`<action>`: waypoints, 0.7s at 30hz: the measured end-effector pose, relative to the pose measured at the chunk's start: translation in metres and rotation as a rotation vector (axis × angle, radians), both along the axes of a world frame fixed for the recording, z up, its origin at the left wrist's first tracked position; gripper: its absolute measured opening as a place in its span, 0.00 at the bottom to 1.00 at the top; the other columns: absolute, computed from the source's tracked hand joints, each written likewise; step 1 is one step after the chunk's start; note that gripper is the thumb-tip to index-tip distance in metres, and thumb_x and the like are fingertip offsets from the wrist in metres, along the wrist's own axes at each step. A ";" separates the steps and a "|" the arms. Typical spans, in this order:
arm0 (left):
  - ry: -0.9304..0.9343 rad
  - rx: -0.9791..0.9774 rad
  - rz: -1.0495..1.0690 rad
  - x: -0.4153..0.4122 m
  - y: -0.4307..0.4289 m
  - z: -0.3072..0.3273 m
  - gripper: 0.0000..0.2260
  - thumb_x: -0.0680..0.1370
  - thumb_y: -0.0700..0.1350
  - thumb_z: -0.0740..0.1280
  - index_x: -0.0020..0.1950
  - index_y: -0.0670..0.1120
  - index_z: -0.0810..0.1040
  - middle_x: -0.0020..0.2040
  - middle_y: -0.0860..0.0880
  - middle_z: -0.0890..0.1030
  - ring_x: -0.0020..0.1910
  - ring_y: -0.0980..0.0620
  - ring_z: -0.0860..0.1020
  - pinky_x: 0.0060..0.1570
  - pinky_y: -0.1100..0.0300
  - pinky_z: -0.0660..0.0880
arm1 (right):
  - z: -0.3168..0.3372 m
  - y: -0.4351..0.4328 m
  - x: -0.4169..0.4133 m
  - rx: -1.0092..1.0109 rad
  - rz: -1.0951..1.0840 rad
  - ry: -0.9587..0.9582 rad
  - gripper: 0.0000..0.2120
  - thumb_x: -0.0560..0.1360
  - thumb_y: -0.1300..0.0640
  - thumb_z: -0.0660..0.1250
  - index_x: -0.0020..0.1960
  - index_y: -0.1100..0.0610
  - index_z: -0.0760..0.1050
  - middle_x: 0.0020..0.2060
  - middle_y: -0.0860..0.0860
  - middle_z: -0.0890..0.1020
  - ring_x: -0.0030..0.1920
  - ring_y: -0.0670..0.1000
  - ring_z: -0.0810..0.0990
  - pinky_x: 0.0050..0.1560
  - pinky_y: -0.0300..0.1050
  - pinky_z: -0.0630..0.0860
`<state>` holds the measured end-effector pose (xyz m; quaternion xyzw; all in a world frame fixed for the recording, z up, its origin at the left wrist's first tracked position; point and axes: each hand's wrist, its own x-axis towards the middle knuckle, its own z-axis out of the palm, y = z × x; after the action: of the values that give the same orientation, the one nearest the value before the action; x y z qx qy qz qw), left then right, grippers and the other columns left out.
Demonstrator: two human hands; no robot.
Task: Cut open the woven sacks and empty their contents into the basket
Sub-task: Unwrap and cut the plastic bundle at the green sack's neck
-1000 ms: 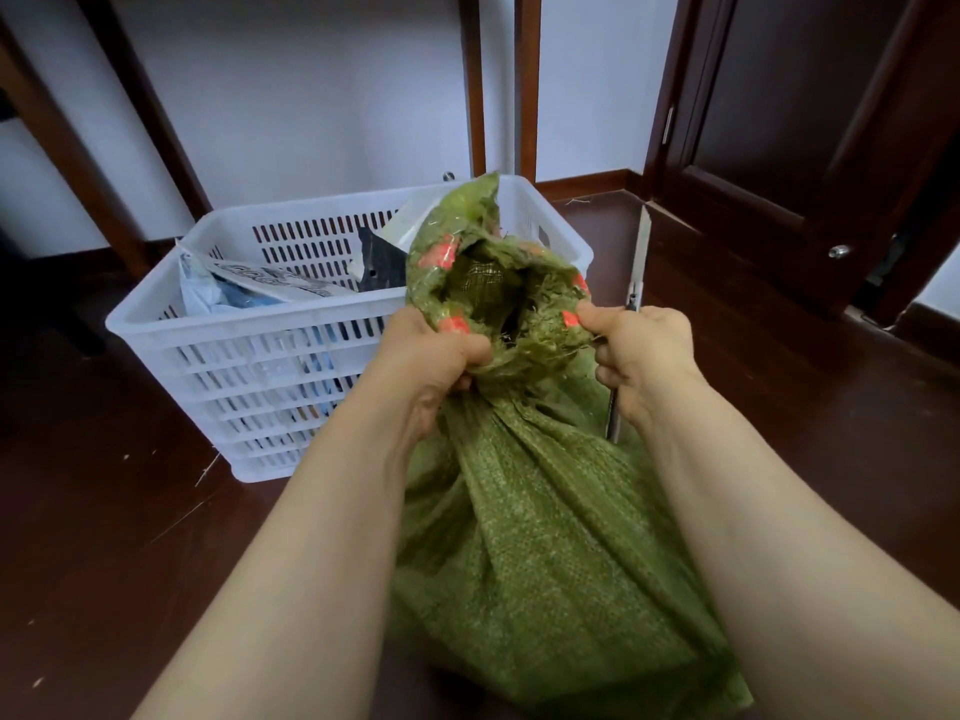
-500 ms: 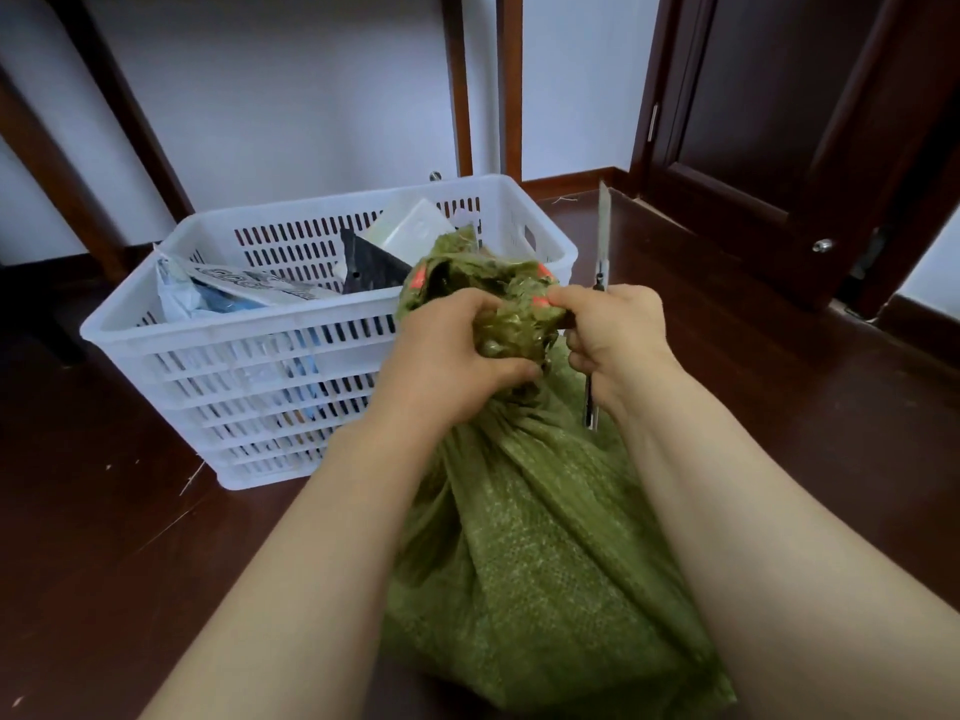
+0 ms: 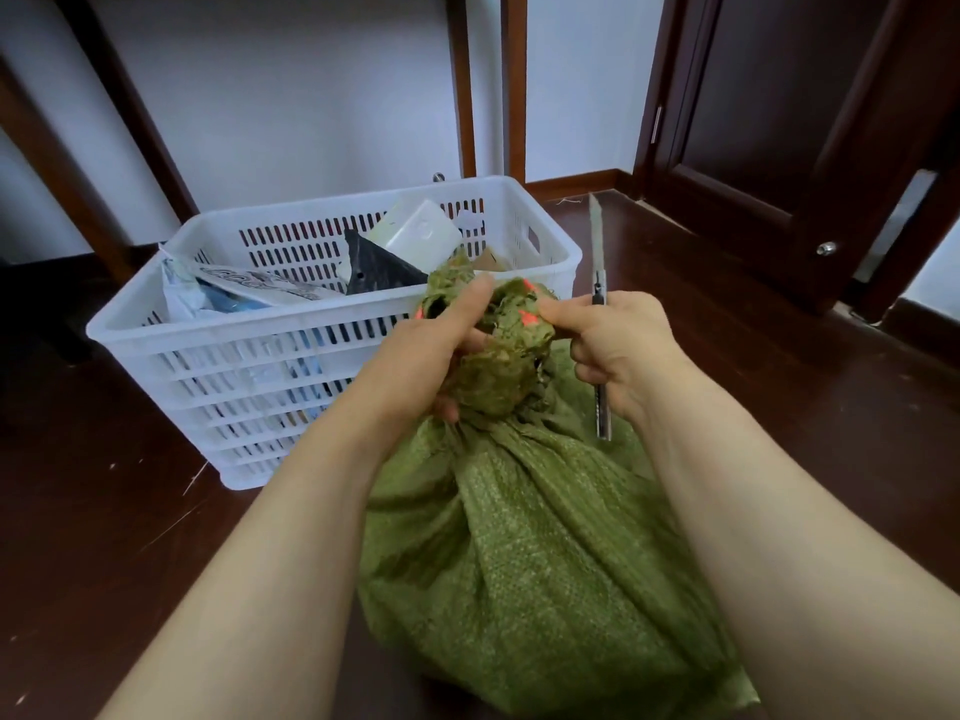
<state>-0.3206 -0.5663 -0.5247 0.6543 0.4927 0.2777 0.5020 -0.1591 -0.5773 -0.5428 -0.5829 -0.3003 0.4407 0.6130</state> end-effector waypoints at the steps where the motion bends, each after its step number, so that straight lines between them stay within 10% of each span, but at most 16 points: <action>1: -0.007 -0.014 -0.021 0.000 0.000 -0.001 0.20 0.71 0.63 0.67 0.47 0.46 0.82 0.47 0.51 0.81 0.43 0.50 0.78 0.33 0.58 0.74 | 0.001 -0.001 0.000 0.000 0.007 -0.019 0.10 0.71 0.63 0.73 0.38 0.58 0.72 0.30 0.55 0.69 0.16 0.42 0.59 0.17 0.32 0.55; 4: 0.081 0.066 -0.114 0.005 0.000 -0.007 0.06 0.72 0.44 0.74 0.43 0.46 0.78 0.40 0.48 0.78 0.39 0.51 0.76 0.36 0.58 0.75 | 0.002 -0.002 -0.002 -0.017 -0.002 -0.073 0.08 0.72 0.63 0.72 0.39 0.60 0.73 0.27 0.53 0.69 0.16 0.42 0.59 0.17 0.33 0.55; 11: 0.267 0.401 -0.016 0.018 0.003 -0.021 0.16 0.68 0.43 0.78 0.45 0.53 0.72 0.45 0.55 0.74 0.44 0.55 0.71 0.45 0.62 0.67 | 0.024 -0.010 0.000 -0.184 0.054 -0.432 0.19 0.73 0.40 0.67 0.42 0.57 0.75 0.34 0.52 0.75 0.23 0.46 0.63 0.21 0.36 0.58; 15: 0.087 0.367 0.085 0.019 0.006 -0.017 0.14 0.72 0.47 0.74 0.55 0.52 0.77 0.52 0.54 0.77 0.51 0.55 0.75 0.52 0.59 0.72 | 0.052 -0.020 0.004 -0.216 0.175 -0.551 0.20 0.80 0.44 0.55 0.41 0.56 0.76 0.27 0.50 0.71 0.20 0.46 0.61 0.20 0.33 0.57; 21: -0.143 0.231 0.190 0.015 0.015 -0.019 0.07 0.72 0.43 0.74 0.46 0.51 0.78 0.40 0.52 0.77 0.39 0.53 0.76 0.37 0.59 0.73 | 0.065 -0.033 0.007 -0.328 0.358 -0.756 0.24 0.80 0.44 0.55 0.42 0.58 0.80 0.24 0.49 0.70 0.22 0.46 0.62 0.23 0.36 0.59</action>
<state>-0.3057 -0.5514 -0.5432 0.6368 0.4800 0.4246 0.4287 -0.1518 -0.6100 -0.4774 -0.7315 -0.5253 0.3378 0.2738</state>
